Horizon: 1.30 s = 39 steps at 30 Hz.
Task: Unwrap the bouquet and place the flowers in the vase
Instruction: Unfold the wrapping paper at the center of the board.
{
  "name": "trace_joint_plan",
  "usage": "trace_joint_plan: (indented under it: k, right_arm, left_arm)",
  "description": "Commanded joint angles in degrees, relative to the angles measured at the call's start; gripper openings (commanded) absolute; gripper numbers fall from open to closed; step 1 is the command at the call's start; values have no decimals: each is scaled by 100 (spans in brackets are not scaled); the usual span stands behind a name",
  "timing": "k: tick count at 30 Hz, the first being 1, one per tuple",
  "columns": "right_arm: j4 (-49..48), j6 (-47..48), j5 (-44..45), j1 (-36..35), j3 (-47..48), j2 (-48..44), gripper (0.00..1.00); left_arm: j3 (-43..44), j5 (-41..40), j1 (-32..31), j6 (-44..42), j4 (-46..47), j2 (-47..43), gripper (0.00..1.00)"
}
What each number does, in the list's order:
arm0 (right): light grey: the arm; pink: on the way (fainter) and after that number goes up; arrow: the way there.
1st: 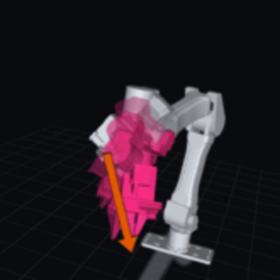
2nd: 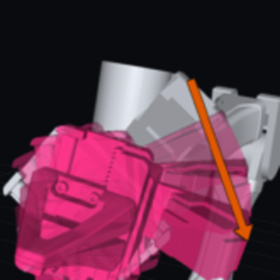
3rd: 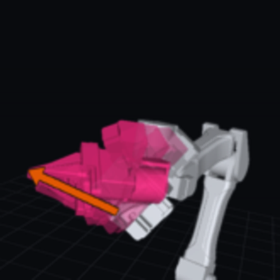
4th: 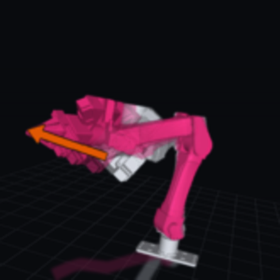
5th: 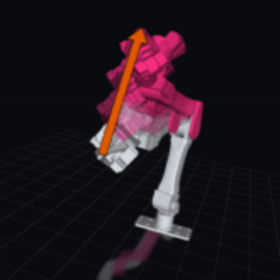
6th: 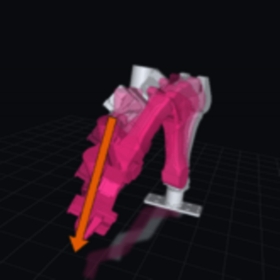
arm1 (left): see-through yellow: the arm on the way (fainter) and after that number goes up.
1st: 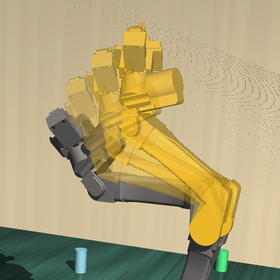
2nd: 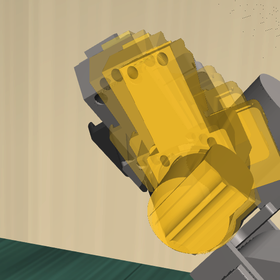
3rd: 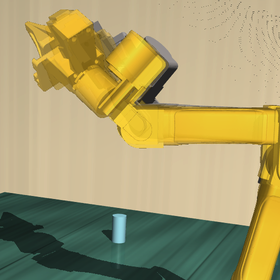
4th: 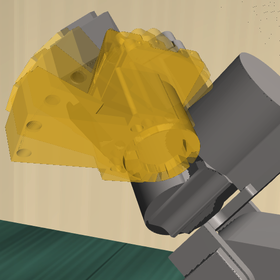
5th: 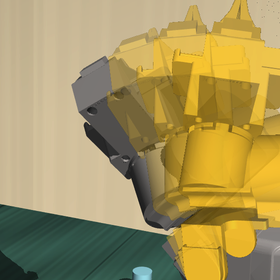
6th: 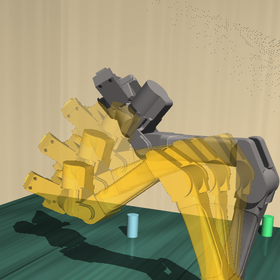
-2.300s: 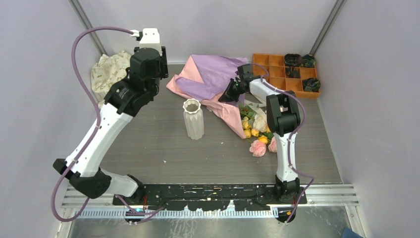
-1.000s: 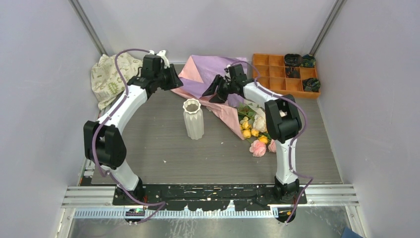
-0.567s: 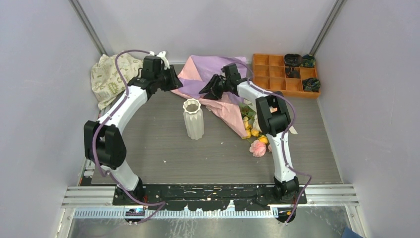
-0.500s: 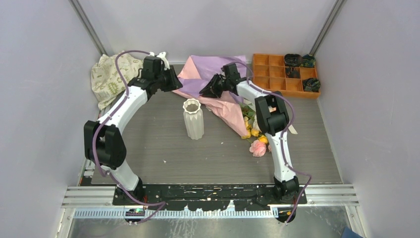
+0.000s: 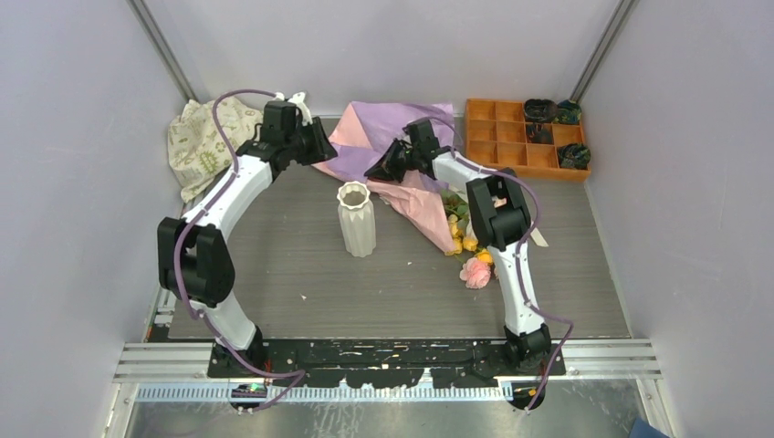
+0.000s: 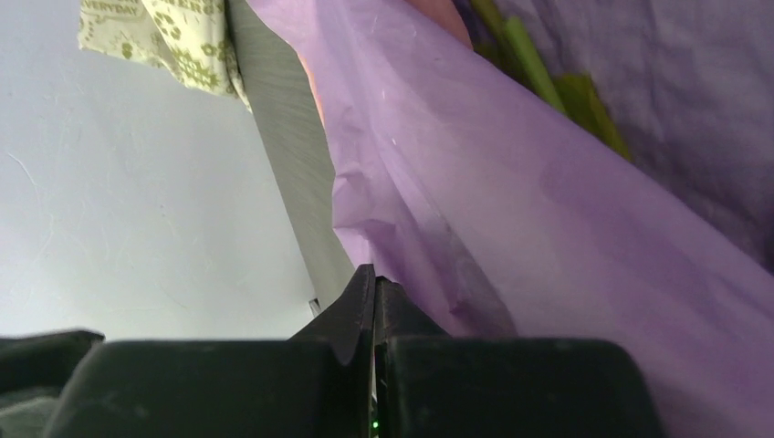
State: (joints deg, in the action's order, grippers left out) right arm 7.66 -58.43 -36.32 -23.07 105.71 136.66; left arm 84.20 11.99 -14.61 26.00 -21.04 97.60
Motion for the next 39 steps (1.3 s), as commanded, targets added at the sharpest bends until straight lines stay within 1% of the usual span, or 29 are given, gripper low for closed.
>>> trace_joint_plan:
  k: [1,9,13,16,20,26,28,30,35,36,37,39]
  right_arm:
    - [-675,-120,-342,-104,-455,-915,1]
    - [-994,-67,-730,-255,-894,-1484,1]
    - [-714,231,-819,-335,-882,-1638,1]
    - [-438,417,-922,-401,-810,-1615,1]
    - [-417,570,-1099,-530,-918,-1676,1]
    - [-95,995,-1200,-716,-931,-1775,1]
    - [-120,1000,-1221,-720,-930,-1758,1]
    - [-193,983,-1245,-729,-917,-1749,1]
    - [-209,972,-1217,-734,-713,-1739,1]
    - [-209,982,-1205,-733,-674,-1744,3]
    - [-168,1011,-1172,-732,-632,-1756,9]
    - [2,1171,-1011,-730,-534,-1821,27]
  left_arm:
    - [273,268,119,-46,469,84,34]
    - [676,622,222,78,630,504,35]
    - [843,667,239,150,745,760,35]
    - [1227,743,264,164,713,1021,36]
    - [1737,973,265,169,644,1498,36]
    - [2158,1199,262,136,605,2074,36]
    - [2151,1285,265,124,592,2212,36]
    - [1969,1410,264,138,655,2289,34]
    - [944,1730,250,290,1332,2077,31]
    - [676,1762,256,310,1428,1986,31]
    - [487,1797,259,316,1499,1910,31]
    - [177,1876,254,310,1618,1764,30]
